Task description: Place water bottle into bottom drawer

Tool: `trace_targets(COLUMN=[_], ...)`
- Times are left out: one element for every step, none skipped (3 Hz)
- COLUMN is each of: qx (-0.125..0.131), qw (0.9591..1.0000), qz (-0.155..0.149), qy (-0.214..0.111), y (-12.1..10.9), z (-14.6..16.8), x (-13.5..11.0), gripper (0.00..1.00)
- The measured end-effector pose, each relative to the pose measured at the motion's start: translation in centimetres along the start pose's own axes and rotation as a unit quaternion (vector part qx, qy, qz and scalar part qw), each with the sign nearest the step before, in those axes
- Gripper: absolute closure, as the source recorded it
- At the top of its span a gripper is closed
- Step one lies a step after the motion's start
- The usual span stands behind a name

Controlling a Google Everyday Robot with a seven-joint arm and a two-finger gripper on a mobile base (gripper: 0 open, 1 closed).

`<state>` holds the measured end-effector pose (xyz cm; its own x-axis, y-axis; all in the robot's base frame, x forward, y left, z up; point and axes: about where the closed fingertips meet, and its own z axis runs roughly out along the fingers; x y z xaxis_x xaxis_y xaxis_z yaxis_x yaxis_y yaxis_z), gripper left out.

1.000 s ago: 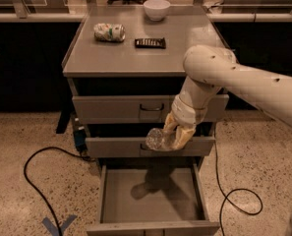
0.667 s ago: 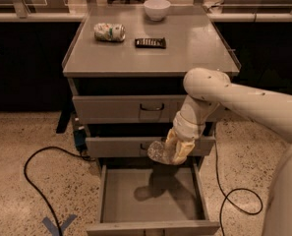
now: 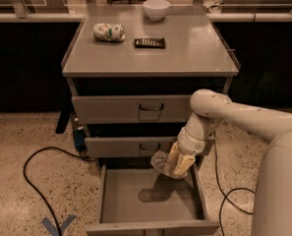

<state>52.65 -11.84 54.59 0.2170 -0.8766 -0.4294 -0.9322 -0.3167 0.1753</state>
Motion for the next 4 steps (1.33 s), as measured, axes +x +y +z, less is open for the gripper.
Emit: trace_targets(qx=[0.042, 0.042, 0.051, 0.051], qw=[0.9987, 0.9987, 0.9973, 0.9939], qz=[0.025, 0.025, 0.053, 0.097], qy=[0.014, 0.014, 0.007, 0.008], y=[0.0, 0.0, 0.5, 1.4], z=[-0.7, -0.7, 2.4, 8.5], x=[1.3, 1.3, 2.3, 4.5], gripper=[1.0, 1.0, 1.0, 1.0])
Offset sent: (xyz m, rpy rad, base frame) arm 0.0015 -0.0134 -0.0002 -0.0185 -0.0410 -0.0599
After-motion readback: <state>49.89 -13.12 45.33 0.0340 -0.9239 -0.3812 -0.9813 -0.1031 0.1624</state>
